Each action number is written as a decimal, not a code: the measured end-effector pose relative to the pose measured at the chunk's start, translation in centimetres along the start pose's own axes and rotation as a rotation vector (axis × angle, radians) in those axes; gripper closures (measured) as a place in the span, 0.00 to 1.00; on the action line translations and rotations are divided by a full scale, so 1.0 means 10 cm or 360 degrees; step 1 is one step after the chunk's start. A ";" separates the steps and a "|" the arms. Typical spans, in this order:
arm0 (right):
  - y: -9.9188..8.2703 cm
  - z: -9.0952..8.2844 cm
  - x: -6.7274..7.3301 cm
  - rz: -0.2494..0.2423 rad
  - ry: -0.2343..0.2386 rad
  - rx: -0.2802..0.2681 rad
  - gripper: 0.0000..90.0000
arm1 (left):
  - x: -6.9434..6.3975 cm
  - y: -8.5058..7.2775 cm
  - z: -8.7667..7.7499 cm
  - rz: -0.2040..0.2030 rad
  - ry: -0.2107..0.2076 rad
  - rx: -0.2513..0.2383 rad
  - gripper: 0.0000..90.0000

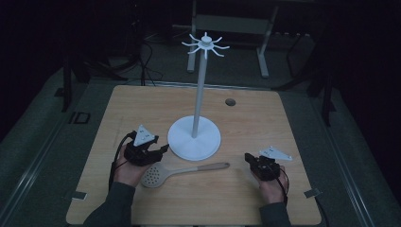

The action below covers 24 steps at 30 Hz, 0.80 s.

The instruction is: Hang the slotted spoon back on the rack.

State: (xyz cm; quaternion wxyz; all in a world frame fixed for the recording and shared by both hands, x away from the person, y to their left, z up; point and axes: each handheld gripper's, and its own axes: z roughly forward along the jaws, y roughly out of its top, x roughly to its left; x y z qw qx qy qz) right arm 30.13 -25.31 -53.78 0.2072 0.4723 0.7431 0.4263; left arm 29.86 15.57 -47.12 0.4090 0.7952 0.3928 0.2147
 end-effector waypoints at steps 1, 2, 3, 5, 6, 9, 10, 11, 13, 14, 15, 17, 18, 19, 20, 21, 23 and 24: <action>0.00 -0.01 0.00 -0.0002 0.0000 -0.0004 0.98 | -0.01 0.01 0.01 0.0004 -0.0016 -0.0001 0.53; 0.00 -0.02 -0.01 -0.0004 0.0000 -0.0010 0.98 | -0.01 0.03 0.02 0.0014 -0.0030 0.0004 0.53; 0.01 -0.03 -0.01 -0.0004 -0.0005 -0.0012 0.98 | -0.02 0.04 0.04 0.0025 -0.0045 0.0008 0.54; 0.01 -0.04 -0.02 -0.0010 -0.0013 -0.0014 0.98 | -0.05 0.08 0.06 0.0053 -0.0070 0.0025 0.54; 0.01 -0.05 -0.02 -0.0012 -0.0014 -0.0013 0.97 | -0.05 0.09 0.08 0.0066 -0.0083 0.0030 0.54; 0.00 -0.06 -0.03 -0.0006 -0.0015 -0.0016 0.96 | -0.09 0.13 0.12 0.0098 -0.0114 0.0050 0.54; 0.00 -0.06 -0.04 -0.0007 -0.0015 -0.0017 0.96 | -0.10 0.14 0.14 0.0108 -0.0127 0.0057 0.54; 0.00 -0.07 -0.04 -0.0006 -0.0014 -0.0018 0.94 | -0.11 0.16 0.16 0.0116 -0.0140 0.0064 0.54; 0.00 -0.07 -0.04 -0.0007 -0.0008 -0.0020 0.92 | -0.13 0.18 0.20 0.0142 -0.0158 0.0086 0.54; 0.00 -0.07 -0.04 -0.0009 -0.0008 -0.0021 0.91 | -0.14 0.19 0.22 0.0151 -0.0165 0.0092 0.54; 0.00 -0.07 -0.04 -0.0011 -0.0005 -0.0021 0.89 | -0.14 0.20 0.23 0.0158 -0.0175 0.0103 0.54; 0.00 -0.07 -0.04 -0.0017 -0.0001 -0.0022 0.87 | -0.16 0.22 0.27 0.0174 -0.0197 0.0119 0.54; 0.00 -0.07 -0.04 -0.0017 0.0002 -0.0022 0.85 | -0.17 0.23 0.29 0.0183 -0.0205 0.0128 0.54; 0.00 -0.08 -0.04 -0.0019 0.0005 -0.0021 0.83 | -0.19 0.24 0.30 0.0189 -0.0212 0.0135 0.54; 0.00 -0.08 -0.04 -0.0021 0.0005 -0.0020 0.81 | -0.20 0.25 0.32 0.0200 -0.0217 0.0145 0.54; 0.00 -0.08 -0.04 -0.0022 0.0002 -0.0017 0.80 | -0.21 0.27 0.34 0.0213 -0.0223 0.0158 0.54; 0.00 -0.08 -0.06 -0.0013 0.0010 -0.0017 0.77 | -0.23 0.28 0.38 0.0231 -0.0237 0.0175 0.54; 0.00 -0.08 -0.07 -0.0011 0.0011 -0.0019 0.76 | -0.24 0.29 0.40 0.0239 -0.0239 0.0185 0.54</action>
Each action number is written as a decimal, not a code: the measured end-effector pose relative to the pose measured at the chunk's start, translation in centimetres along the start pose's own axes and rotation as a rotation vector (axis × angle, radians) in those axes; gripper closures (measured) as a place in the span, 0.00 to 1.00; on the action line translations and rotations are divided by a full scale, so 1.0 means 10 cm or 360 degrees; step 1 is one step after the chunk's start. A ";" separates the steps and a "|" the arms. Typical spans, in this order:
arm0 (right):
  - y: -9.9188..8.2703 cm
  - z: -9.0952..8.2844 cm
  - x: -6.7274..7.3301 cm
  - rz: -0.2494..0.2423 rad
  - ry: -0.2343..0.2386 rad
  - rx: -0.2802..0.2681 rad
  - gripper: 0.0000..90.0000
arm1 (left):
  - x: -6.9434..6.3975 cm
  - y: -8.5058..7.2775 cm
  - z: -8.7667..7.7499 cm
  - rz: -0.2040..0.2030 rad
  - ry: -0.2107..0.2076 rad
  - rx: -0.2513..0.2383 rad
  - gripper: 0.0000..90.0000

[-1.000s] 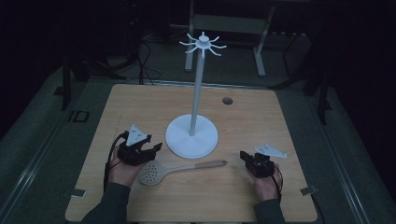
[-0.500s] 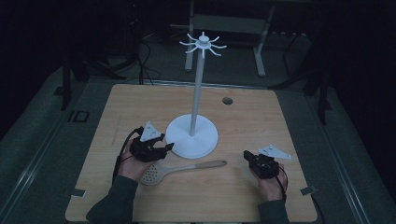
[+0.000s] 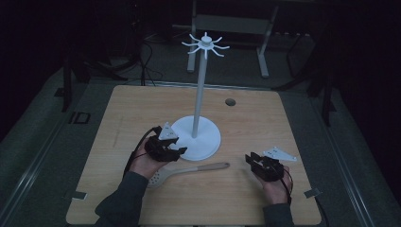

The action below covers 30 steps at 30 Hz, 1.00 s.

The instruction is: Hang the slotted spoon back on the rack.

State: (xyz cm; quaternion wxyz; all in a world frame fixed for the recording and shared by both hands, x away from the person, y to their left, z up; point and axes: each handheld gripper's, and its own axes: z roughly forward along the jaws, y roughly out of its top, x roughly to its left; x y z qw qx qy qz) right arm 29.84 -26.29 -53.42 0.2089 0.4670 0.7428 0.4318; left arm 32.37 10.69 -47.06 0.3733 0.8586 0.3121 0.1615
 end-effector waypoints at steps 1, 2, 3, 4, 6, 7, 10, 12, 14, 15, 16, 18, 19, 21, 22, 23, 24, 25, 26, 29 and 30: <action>0.00 0.00 -0.01 0.0004 0.0002 -0.0003 0.74 | 0.00 0.01 0.02 0.0014 -0.0005 0.0013 0.54; 0.00 -0.01 -0.01 0.0008 0.0005 -0.0005 0.73 | 0.00 0.02 0.03 0.0020 -0.0011 0.0018 0.54; 0.00 -0.01 -0.02 0.0012 0.0007 -0.0005 0.72 | -0.01 0.04 0.05 0.0024 -0.0015 0.0023 0.53; 0.00 -0.01 -0.02 0.0014 0.0007 -0.0006 0.70 | -0.01 0.05 0.06 0.0030 -0.0021 0.0027 0.53; 0.00 -0.01 -0.02 0.0018 0.0007 -0.0005 0.69 | -0.02 0.07 0.09 0.0038 -0.0037 0.0032 0.53; 0.00 -0.01 -0.02 0.0017 0.0006 -0.0004 0.69 | -0.03 0.08 0.10 0.0046 -0.0045 0.0039 0.53; 0.00 -0.01 -0.02 0.0010 -0.0001 -0.0005 0.68 | -0.06 0.10 0.15 0.0072 -0.0070 0.0054 0.53; 0.00 -0.01 -0.03 0.0008 0.0001 -0.0004 0.68 | -0.06 0.11 0.17 0.0076 -0.0076 0.0062 0.53; -0.01 -0.02 -0.03 0.0004 0.0002 -0.0003 0.68 | -0.07 0.12 0.24 0.0084 -0.0102 0.0100 0.54; -0.01 -0.02 -0.03 0.0002 0.0006 -0.0002 0.68 | -0.08 0.12 0.25 0.0088 -0.0110 0.0115 0.54; -0.01 -0.02 -0.03 0.0000 0.0011 -0.0001 0.68 | -0.08 0.13 0.27 0.0097 -0.0119 0.0126 0.54; -0.01 -0.02 -0.03 -0.0005 0.0013 0.0003 0.68 | -0.09 0.13 0.31 0.0107 -0.0135 0.0153 0.54; -0.01 -0.02 -0.04 -0.0007 0.0013 0.0004 0.68 | -0.10 0.14 0.32 0.0118 -0.0145 0.0175 0.54; -0.01 -0.02 -0.03 -0.0010 0.0016 0.0006 0.68 | -0.11 0.15 0.36 0.0129 -0.0152 0.0194 0.54; -0.01 -0.02 -0.03 -0.0013 0.0016 0.0007 0.68 | -0.11 0.15 0.38 0.0139 -0.0157 0.0213 0.54; -0.01 -0.02 -0.03 -0.0016 0.0018 0.0009 0.68 | -0.12 0.15 0.40 0.0142 -0.0160 0.0226 0.54; -0.01 -0.02 -0.03 -0.0023 0.0018 0.0013 0.68 | -0.13 0.16 0.42 0.0147 -0.0165 0.0239 0.55; -0.01 -0.02 -0.03 -0.0030 0.0016 0.0014 0.68 | -0.13 0.16 0.44 0.0154 -0.0171 0.0249 0.55; -0.01 -0.02 -0.03 -0.0032 0.0014 0.0017 0.68 | -0.15 0.16 0.46 0.0154 -0.0173 0.0257 0.55; -0.01 -0.02 -0.03 -0.0034 0.0015 0.0017 0.68 | -0.18 0.18 0.51 0.0181 -0.0190 0.0289 0.56; -0.01 -0.02 -0.03 -0.0034 0.0016 0.0018 0.68 | -0.19 0.19 0.52 0.0208 -0.0188 0.0308 0.56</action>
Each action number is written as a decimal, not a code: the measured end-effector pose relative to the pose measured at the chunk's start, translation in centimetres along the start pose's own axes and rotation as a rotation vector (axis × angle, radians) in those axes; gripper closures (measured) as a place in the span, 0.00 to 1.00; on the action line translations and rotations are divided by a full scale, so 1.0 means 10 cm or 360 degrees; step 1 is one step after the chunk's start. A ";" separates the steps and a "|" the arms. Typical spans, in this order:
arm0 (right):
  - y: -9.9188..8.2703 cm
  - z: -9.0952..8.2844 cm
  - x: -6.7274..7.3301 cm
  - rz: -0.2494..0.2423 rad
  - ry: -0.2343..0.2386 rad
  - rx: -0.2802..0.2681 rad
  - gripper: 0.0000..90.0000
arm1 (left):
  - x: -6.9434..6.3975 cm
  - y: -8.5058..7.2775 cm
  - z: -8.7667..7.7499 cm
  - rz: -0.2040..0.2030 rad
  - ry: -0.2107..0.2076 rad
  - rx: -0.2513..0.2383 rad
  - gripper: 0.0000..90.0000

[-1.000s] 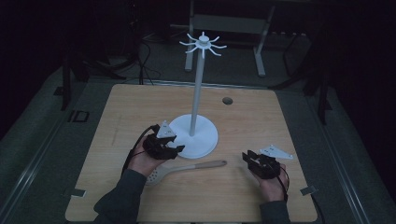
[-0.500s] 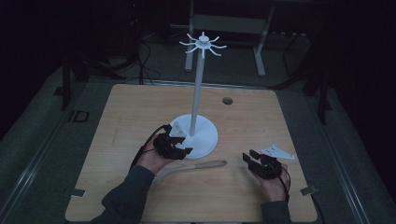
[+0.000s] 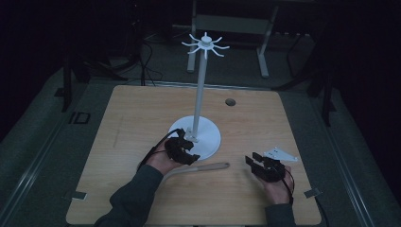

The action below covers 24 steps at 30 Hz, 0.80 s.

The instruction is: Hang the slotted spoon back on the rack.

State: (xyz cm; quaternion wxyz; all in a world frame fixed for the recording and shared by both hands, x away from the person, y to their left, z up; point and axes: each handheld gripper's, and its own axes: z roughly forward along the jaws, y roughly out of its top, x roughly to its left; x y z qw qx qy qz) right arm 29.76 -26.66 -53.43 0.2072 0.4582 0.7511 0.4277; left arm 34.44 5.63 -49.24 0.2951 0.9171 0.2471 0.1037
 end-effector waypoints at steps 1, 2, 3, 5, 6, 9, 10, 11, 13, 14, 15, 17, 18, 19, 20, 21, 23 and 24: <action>0.00 0.00 0.00 0.0002 0.0000 0.0001 0.68 | -0.01 0.01 0.01 0.0014 -0.0003 0.0022 0.57; 0.00 0.00 -0.01 0.0004 -0.0002 0.0000 0.68 | -0.01 0.02 0.03 0.0026 -0.0006 0.0032 0.57; 0.00 -0.01 -0.01 0.0006 -0.0002 -0.0001 0.67 | -0.02 0.03 0.05 0.0032 -0.0012 0.0046 0.57; 0.00 -0.01 -0.01 0.0004 -0.0003 -0.0004 0.67 | -0.03 0.03 0.09 0.0039 -0.0022 0.0068 0.59; 0.00 -0.01 -0.01 0.0005 -0.0002 -0.0004 0.67 | -0.03 0.04 0.10 0.0049 -0.0024 0.0088 0.59; 0.00 -0.02 -0.02 0.0006 -0.0003 -0.0003 0.67 | -0.04 0.04 0.15 0.0065 -0.0045 0.0122 0.60; 0.00 -0.02 -0.02 0.0005 -0.0004 -0.0003 0.67 | -0.05 0.04 0.17 0.0065 -0.0051 0.0130 0.60; 0.00 -0.02 -0.02 0.0005 -0.0004 -0.0003 0.67 | -0.05 0.04 0.17 0.0065 -0.0051 0.0130 0.60; 0.00 -0.02 -0.02 0.0008 -0.0007 -0.0003 0.67 | -0.06 0.04 0.21 0.0086 -0.0068 0.0160 0.60; 0.00 -0.02 -0.02 0.0009 -0.0006 -0.0005 0.67 | -0.07 0.05 0.22 0.0088 -0.0069 0.0168 0.60; 0.00 -0.02 -0.03 0.0009 -0.0007 -0.0006 0.67 | -0.08 0.05 0.23 0.0095 -0.0072 0.0179 0.60; 0.00 -0.03 -0.03 0.0010 -0.0007 -0.0005 0.67 | -0.08 0.05 0.23 0.0095 -0.0072 0.0179 0.60; 0.00 -0.03 -0.03 0.0010 -0.0007 -0.0005 0.67 | -0.08 0.05 0.26 0.0106 -0.0082 0.0210 0.60; 0.00 -0.03 -0.03 0.0012 -0.0008 -0.0007 0.67 | -0.09 0.05 0.30 0.0110 -0.0102 0.0245 0.60; 0.00 -0.04 -0.03 0.0011 -0.0008 -0.0007 0.67 | -0.09 0.05 0.31 0.0125 -0.0103 0.0270 0.60; 0.00 -0.03 -0.03 0.0008 -0.0008 -0.0005 0.67 | -0.09 0.05 0.33 0.0132 -0.0113 0.0291 0.60; 0.00 -0.03 -0.03 0.0009 -0.0005 -0.0002 0.67 | -0.10 0.05 0.37 0.0126 -0.0123 0.0323 0.60; -0.01 -0.03 -0.03 0.0010 -0.0003 0.0000 0.67 | -0.09 0.05 0.39 0.0132 -0.0130 0.0342 0.60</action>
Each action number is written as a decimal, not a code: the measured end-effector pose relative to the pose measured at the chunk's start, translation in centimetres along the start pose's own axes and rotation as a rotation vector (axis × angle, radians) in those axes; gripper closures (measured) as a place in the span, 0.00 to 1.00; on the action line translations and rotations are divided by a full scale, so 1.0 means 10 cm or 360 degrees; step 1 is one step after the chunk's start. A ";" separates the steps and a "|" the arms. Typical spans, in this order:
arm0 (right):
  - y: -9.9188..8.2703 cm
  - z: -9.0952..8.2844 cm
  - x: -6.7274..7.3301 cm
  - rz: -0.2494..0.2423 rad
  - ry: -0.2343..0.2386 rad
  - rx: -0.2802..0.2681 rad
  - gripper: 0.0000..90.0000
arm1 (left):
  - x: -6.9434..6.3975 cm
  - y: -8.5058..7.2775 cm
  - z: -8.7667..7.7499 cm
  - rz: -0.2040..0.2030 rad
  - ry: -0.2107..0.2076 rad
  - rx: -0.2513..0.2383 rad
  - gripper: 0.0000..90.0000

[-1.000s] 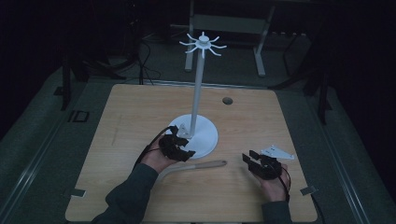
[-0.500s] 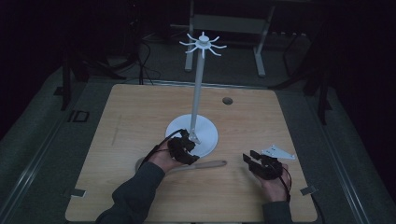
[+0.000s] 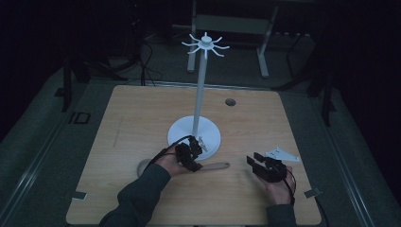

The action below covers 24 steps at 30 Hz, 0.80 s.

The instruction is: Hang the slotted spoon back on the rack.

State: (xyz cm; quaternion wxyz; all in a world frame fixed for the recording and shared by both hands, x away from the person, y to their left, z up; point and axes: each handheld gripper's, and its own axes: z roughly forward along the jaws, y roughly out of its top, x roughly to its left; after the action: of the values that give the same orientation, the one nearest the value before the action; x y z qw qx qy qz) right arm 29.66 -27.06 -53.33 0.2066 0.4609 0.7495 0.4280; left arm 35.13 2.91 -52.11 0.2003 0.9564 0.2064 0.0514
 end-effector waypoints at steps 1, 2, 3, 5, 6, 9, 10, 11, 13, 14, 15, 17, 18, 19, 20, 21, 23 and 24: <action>0.00 0.00 0.00 -0.0001 0.0000 0.0001 0.67 | 0.00 0.00 0.02 -0.0004 -0.0011 0.0014 0.60; 0.00 0.00 0.00 -0.0001 0.0001 0.0001 0.67 | 0.00 0.01 0.03 -0.0006 -0.0022 0.0018 0.61; 0.00 0.00 0.00 -0.0001 0.0001 0.0001 0.67 | 0.00 0.01 0.03 -0.0006 -0.0022 0.0018 0.61; 0.00 0.00 0.00 0.0000 0.0000 0.0002 0.67 | -0.01 0.02 0.05 0.0009 -0.0041 0.0050 0.62; 0.00 0.00 0.00 0.0001 0.0000 0.0003 0.67 | -0.01 0.03 0.05 0.0015 -0.0043 0.0057 0.63; 0.00 0.00 0.00 0.0002 0.0000 0.0005 0.67 | -0.02 0.03 0.07 0.0019 -0.0050 0.0068 0.64; 0.00 0.00 0.00 -0.0002 0.0000 0.0004 0.67 | -0.03 0.04 0.08 0.0033 -0.0060 0.0087 0.65; -0.01 0.00 0.00 -0.0001 0.0000 0.0006 0.67 | -0.03 0.05 0.09 0.0035 -0.0066 0.0095 0.66; -0.01 0.01 0.00 -0.0002 0.0001 0.0006 0.67 | -0.04 0.05 0.10 0.0040 -0.0073 0.0108 0.68; -0.01 0.01 0.00 -0.0001 0.0001 0.0006 0.67 | -0.05 0.05 0.12 0.0052 -0.0082 0.0138 0.69; -0.01 0.01 0.00 0.0003 0.0001 0.0008 0.67 | -0.05 0.05 0.14 0.0052 -0.0084 0.0152 0.70; -0.01 0.01 -0.01 0.0006 0.0000 0.0009 0.67 | -0.05 0.05 0.15 0.0054 -0.0088 0.0180 0.72; -0.01 0.00 -0.01 0.0007 -0.0001 0.0009 0.67 | -0.05 0.05 0.15 0.0054 -0.0097 0.0176 0.73; -0.01 0.00 -0.01 0.0009 0.0000 0.0009 0.67 | -0.05 0.05 0.15 0.0052 -0.0101 0.0178 0.74; -0.01 0.00 -0.01 0.0009 0.0000 0.0008 0.67 | -0.05 0.05 0.15 0.0053 -0.0104 0.0183 0.75; -0.01 0.00 -0.01 0.0008 0.0000 0.0008 0.67 | -0.05 0.06 0.15 0.0057 -0.0105 0.0188 0.75; -0.02 0.01 -0.01 0.0005 0.0001 0.0010 0.67 | -0.06 0.07 0.16 0.0073 -0.0102 0.0198 0.77; -0.02 0.01 0.00 0.0004 0.0002 0.0009 0.67 | -0.07 0.08 0.16 0.0092 -0.0096 0.0209 0.77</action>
State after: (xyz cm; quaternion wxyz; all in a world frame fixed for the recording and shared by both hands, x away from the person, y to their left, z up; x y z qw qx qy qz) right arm 29.66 -27.09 -53.51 0.2043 0.4622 0.7502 0.4263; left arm 35.12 1.40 -53.24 0.1416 0.9741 0.1757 0.0148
